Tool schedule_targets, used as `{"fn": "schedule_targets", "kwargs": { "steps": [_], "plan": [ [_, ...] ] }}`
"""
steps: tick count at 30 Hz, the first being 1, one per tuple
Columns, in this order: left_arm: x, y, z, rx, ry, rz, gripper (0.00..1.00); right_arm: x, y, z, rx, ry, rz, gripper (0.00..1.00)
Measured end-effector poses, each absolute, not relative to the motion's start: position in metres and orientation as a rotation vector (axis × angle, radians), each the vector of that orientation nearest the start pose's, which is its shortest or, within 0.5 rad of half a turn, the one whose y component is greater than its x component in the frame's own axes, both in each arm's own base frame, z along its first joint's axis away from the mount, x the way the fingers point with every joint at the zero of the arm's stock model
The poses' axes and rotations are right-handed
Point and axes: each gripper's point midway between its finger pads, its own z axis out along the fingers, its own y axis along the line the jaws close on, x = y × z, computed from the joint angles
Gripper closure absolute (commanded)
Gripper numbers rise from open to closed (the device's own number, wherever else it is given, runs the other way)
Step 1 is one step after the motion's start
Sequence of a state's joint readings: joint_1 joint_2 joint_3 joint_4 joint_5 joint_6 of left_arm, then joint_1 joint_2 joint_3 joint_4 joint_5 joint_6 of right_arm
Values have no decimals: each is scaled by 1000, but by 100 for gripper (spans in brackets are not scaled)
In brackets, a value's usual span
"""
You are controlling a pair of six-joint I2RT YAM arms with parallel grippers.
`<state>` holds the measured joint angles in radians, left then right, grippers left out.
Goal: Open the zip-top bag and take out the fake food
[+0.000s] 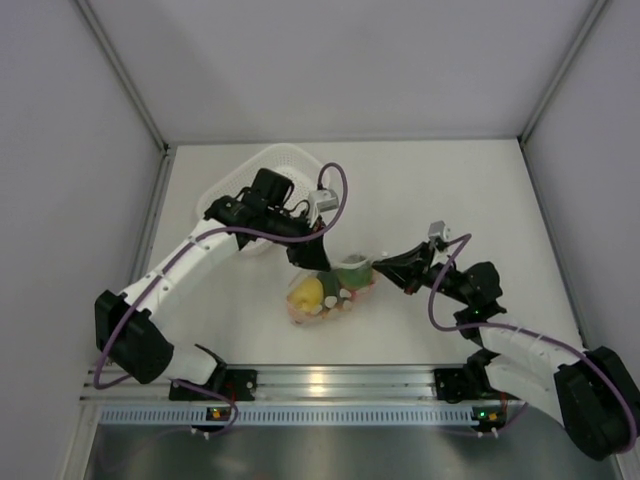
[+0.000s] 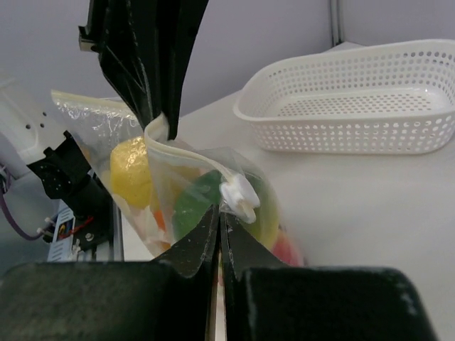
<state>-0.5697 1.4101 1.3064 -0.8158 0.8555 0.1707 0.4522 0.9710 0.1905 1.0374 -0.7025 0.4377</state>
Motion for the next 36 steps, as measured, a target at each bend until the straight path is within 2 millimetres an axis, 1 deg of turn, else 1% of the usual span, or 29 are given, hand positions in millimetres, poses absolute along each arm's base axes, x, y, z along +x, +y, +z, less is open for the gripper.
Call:
{"fn": "schedule_targets", "kwargs": {
  "steps": [1, 2, 4, 6, 8, 10, 12, 13, 15, 17, 19, 20, 22, 26, 27, 28, 29, 30, 32, 33, 35, 36],
  "plan": [
    [196, -276, 229, 1203, 2112, -1222, 53, 202, 240, 215, -643, 1340, 1189, 100],
    [198, -276, 231, 1201, 2108, -1211, 2, 203, 240, 215, -637, 1350, 1181, 100],
    [204, -277, 238, 1176, 2108, -1179, 1, 204, 241, 213, -623, 1389, 1160, 100],
    [211, -279, 251, 1161, 2083, -1148, 1, 209, 243, 217, -596, 1431, 1127, 100],
    [221, -282, 264, 1151, 2049, -1083, 1, 212, 245, 221, -569, 1474, 1091, 100],
    [227, -289, 275, 1161, 2008, -1000, 1, 214, 245, 222, -540, 1521, 1056, 100],
    [225, -303, 284, 1200, 1961, -922, 1, 217, 243, 223, -509, 1572, 1013, 100],
    [222, -313, 287, 1234, 1931, -887, 1, 218, 243, 223, -499, 1596, 996, 100],
    [218, -330, 287, 1286, 1888, -845, 2, 219, 242, 223, -483, 1639, 957, 100],
    [216, -343, 280, 1335, 1871, -805, 5, 219, 240, 221, -480, 1670, 923, 100],
    [221, -347, 268, 1366, 1878, -756, 9, 219, 238, 219, -477, 1693, 900, 100],
    [225, -347, 262, 1376, 1885, -735, 16, 218, 237, 218, -475, 1701, 891, 100],
    [232, -348, 251, 1403, 1891, -695, 20, 217, 234, 215, -472, 1717, 880, 100],
    [241, -348, 237, 1443, 1893, -646, 42, 215, 231, 209, -481, 1739, 864, 100],
    [242, -348, 235, 1454, 1889, -638, 64, 215, 231, 209, -483, 1741, 862, 100],
    [242, -349, 234, 1459, 1890, -635, 72, 215, 231, 208, -486, 1742, 860, 100],
    [243, -349, 232, 1470, 1884, -631, 76, 215, 231, 208, -489, 1741, 858, 100],
    [243, -349, 231, 1475, 1883, -629, 91, 215, 230, 208, -490, 1741, 857, 100],
    [243, -351, 228, 1491, 1881, -633, 94, 214, 230, 208, -495, 1742, 853, 100],
    [243, -352, 226, 1498, 1880, -635, 100, 213, 229, 208, -497, 1743, 851, 100],
    [242, -353, 225, 1505, 1879, -642, 100, 212, 228, 208, -502, 1739, 846, 100],
    [241, -353, 224, 1509, 1878, -648, 100, 211, 227, 209, -505, 1736, 844, 95]
  ]
}}
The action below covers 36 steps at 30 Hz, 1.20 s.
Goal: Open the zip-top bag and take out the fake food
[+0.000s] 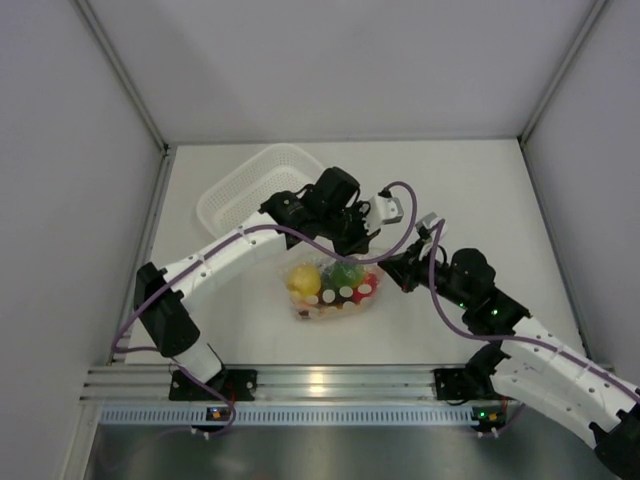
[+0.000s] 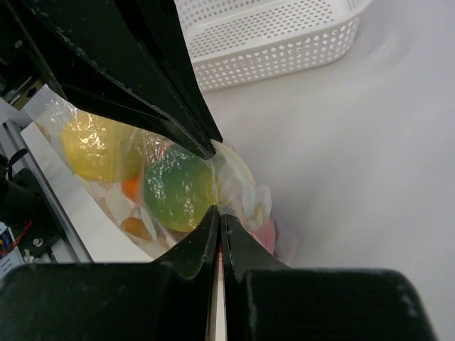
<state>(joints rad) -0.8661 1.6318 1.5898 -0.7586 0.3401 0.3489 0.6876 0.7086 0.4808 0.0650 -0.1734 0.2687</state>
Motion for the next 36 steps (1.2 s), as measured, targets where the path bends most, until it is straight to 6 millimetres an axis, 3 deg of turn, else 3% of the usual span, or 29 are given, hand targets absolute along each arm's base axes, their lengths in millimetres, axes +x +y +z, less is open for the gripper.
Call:
{"fn": "schedule_targets", "kwargs": {
  "steps": [2, 3, 6, 15, 21, 29, 36],
  "plan": [
    [239, -355, 225, 1516, 1871, -662, 100, 209, 225, 211, -511, 1729, 841, 80],
    [239, -355, 225, 1517, 1869, -666, 100, 207, 223, 212, -514, 1725, 837, 60],
    [235, -357, 227, 1531, 1853, -695, 100, 203, 217, 219, -520, 1695, 818, 48],
    [194, -351, 277, 1592, 1636, -889, 100, 186, 189, 249, -488, 1571, 773, 41],
    [171, -347, 303, 1618, 1513, -984, 100, 156, 201, 264, -631, 1415, 889, 42],
    [162, -347, 307, 1639, 1480, -1046, 100, 135, 215, 270, -756, 1342, 989, 42],
    [158, -348, 307, 1650, 1469, -1080, 100, 131, 215, 278, -774, 1319, 995, 42]
  ]
}}
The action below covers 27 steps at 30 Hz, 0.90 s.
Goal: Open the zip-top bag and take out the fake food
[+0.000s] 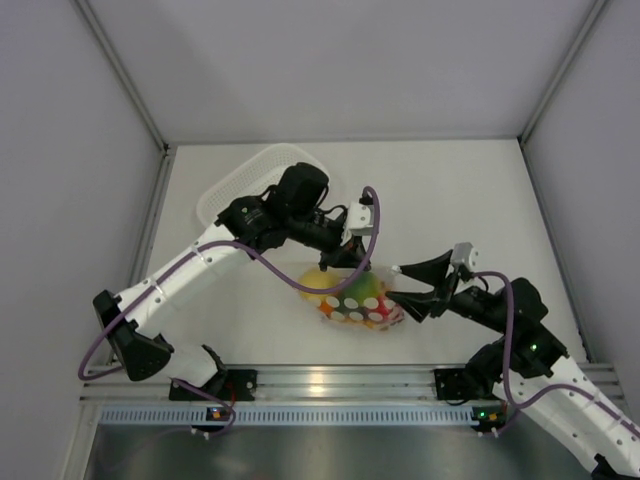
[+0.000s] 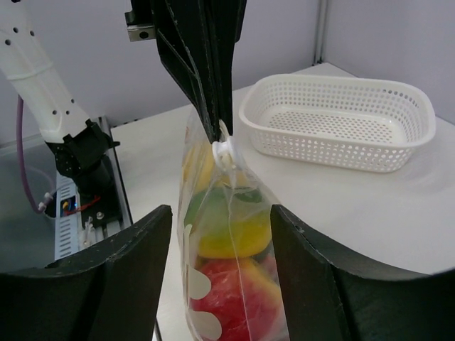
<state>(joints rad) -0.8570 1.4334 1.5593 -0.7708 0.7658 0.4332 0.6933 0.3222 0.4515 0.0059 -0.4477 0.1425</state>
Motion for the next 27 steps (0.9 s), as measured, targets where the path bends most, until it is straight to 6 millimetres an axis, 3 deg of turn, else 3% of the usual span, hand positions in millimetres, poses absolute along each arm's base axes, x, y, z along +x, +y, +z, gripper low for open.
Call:
{"fn": "schedule_targets", "kwargs": {
  "steps": [9, 17, 20, 24, 26, 27],
  "plan": [
    [149, -349, 311, 1666, 1437, -1143, 100, 145, 210, 285, -746, 1316, 915, 42],
    [148, -349, 312, 1668, 1424, -1192, 100, 162, 205, 295, -703, 1326, 822, 51],
    [147, -348, 310, 1668, 1432, -1210, 100, 155, 210, 297, -769, 1287, 842, 62],
    [147, -347, 309, 1667, 1431, -1228, 100, 139, 223, 294, -888, 1239, 911, 68],
    [147, -347, 310, 1665, 1428, -1239, 100, 134, 227, 293, -928, 1222, 940, 80],
    [147, -346, 311, 1665, 1426, -1242, 100, 131, 228, 293, -945, 1212, 948, 81]
  ]
}}
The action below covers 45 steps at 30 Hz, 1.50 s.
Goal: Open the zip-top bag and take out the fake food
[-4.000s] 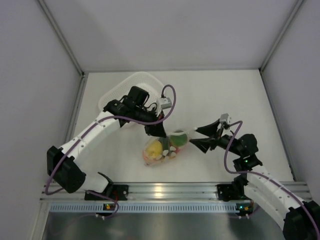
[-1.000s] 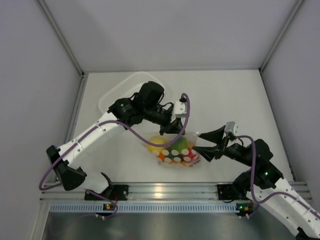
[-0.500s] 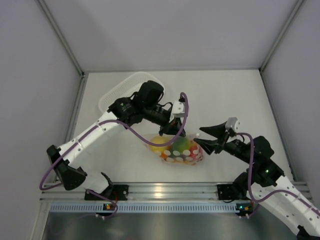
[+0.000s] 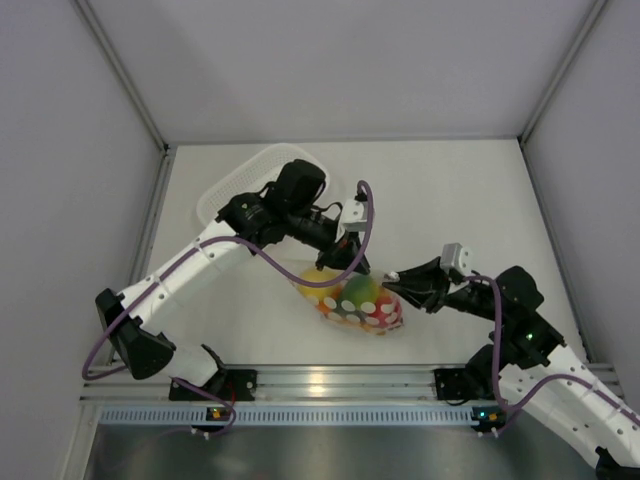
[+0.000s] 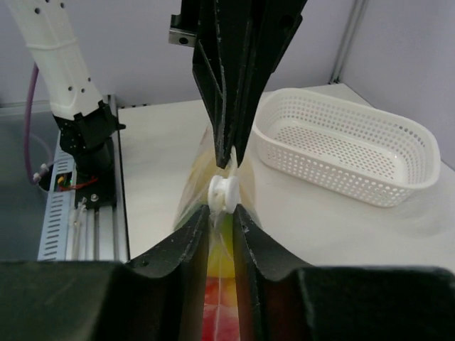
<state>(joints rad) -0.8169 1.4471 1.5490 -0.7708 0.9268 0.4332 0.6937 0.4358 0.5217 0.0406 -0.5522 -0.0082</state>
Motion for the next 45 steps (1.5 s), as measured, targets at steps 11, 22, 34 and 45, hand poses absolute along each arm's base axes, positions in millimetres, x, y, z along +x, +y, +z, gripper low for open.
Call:
{"fn": "schedule_targets", "kwargs": {
  "steps": [11, 22, 34, 45],
  "plan": [
    [150, -344, 312, 1652, 1431, -1255, 100, 127, 230, 297, -952, 1189, 971, 100],
    [160, -352, 298, 1631, 1516, -1249, 1, 150, 229, 266, -905, 1428, 922, 100],
    [151, -376, 292, 1678, 1495, -1303, 24, 149, 229, 263, -907, 1439, 922, 100],
    [150, -389, 298, 1689, 1443, -1360, 76, 147, 228, 264, -908, 1436, 924, 100]
  ]
}}
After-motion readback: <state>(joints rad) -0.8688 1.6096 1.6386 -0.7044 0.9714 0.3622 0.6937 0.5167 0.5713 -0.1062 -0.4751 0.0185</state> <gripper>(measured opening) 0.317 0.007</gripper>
